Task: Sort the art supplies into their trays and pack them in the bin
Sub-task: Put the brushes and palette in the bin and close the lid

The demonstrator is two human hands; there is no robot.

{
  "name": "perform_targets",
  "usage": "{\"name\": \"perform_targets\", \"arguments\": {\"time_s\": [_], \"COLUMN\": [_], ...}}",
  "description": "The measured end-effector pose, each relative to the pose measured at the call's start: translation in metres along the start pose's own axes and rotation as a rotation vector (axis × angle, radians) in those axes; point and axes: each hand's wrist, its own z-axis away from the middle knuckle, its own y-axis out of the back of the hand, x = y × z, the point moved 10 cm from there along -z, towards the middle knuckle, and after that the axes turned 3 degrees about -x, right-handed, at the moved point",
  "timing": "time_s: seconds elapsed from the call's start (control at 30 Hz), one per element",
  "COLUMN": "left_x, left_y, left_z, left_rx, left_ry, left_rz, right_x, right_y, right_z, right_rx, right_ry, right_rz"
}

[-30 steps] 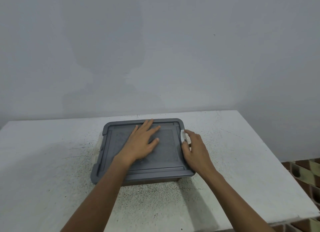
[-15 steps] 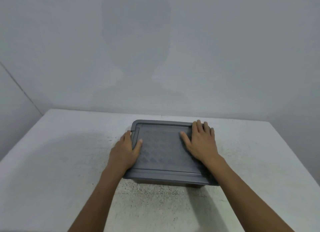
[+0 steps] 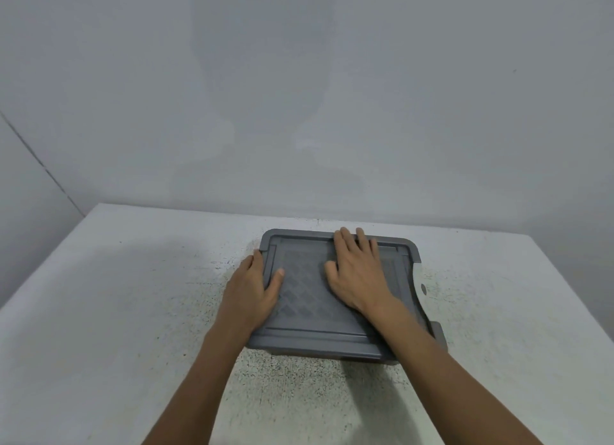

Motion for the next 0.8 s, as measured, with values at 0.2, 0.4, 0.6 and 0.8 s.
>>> {"name": "perform_targets", "arguments": {"time_s": [0.2,0.4,0.6,0.8], "left_x": [-0.002,-0.046,-0.055,-0.051], "left_y": [0.013,0.004,-0.029,-0.041], "left_z": [0.007,0.019,0.024,0.03], "left_rx": [0.109,0.143,-0.203,-0.445], "left_ry": [0.094,0.424,0.601,0.608], "left_rz": [0.091,0.574,1.234,1.554], "right_x": [-0.049,-0.055,-0.055,-0.054], "right_y": [-0.012,-0.025,-0.026,-0.025], "right_z": [-0.017,-0.016,-0.015,-0.015], "right_rx": [-0.018,-0.031,-0.031,-0.022], "right_ry": [0.063,0.019,0.029,0.024], "right_rz": [0.028,-0.01,0.019,0.012]}}
